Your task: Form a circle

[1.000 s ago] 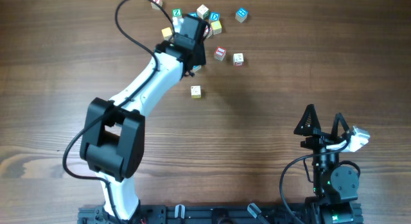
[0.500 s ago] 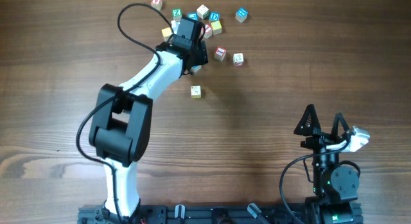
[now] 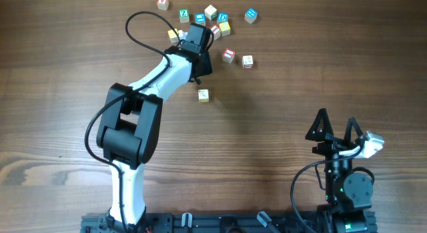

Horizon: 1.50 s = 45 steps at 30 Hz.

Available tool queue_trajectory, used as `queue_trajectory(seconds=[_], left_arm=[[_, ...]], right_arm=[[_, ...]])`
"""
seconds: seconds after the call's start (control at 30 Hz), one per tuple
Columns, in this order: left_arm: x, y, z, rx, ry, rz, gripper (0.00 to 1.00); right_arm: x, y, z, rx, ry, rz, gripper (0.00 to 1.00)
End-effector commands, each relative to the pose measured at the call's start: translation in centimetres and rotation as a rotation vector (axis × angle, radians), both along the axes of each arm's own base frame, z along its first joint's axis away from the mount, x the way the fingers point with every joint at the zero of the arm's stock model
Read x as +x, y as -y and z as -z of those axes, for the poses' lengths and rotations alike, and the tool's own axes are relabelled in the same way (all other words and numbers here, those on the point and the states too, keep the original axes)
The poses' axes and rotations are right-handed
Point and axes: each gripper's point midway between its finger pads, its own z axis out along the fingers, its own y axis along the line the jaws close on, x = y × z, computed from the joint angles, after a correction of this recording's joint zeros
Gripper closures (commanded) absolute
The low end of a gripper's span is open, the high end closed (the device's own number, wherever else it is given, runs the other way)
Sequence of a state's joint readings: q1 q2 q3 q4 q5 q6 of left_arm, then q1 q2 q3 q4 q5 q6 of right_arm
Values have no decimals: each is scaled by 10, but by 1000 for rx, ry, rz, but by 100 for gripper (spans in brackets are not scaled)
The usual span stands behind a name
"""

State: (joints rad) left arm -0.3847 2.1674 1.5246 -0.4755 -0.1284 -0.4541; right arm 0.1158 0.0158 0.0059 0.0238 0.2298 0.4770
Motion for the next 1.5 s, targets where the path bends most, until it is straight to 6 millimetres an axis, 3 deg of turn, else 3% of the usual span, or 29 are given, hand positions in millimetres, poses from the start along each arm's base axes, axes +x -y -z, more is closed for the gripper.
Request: queue_trajectory(seconds=[0.0,0.17,0.47,0.6,0.77,0.9,1.07,1.2,1.3,1.47], left_arm=[[2,-6,5,-1,-11,-6,54],[7,-15,4,-4,-4,-27,54],[10,-19,3,-6,2,-37,73],[10,-20,3,-6,3,-39,66],[11,-20,2,-8,6,-39,71],[12,-20,-36,-26,57,-40,71],[-20,-40,-109,-29,63,-57,71],[-59,-54,-147,-15,25,-60,72],[-86,-62,-148,11,-55,-65,72],[-121,-72,-106,51,-210,-84,72]], right_arm=[[0,2,-2,5,8,10,0],[0,2,-2,6,8,10,0],[0,2,-2,5,8,10,0],[0,2,-2,5,8,10,0],[0,2,-2,5,8,10,0],[0,2,-2,5,8,10,0],[0,2,-2,5,8,10,0],[0,2,-2,5,8,10,0],[0,2,-2,5,8,10,0],[0,2,-2,5,8,10,0]])
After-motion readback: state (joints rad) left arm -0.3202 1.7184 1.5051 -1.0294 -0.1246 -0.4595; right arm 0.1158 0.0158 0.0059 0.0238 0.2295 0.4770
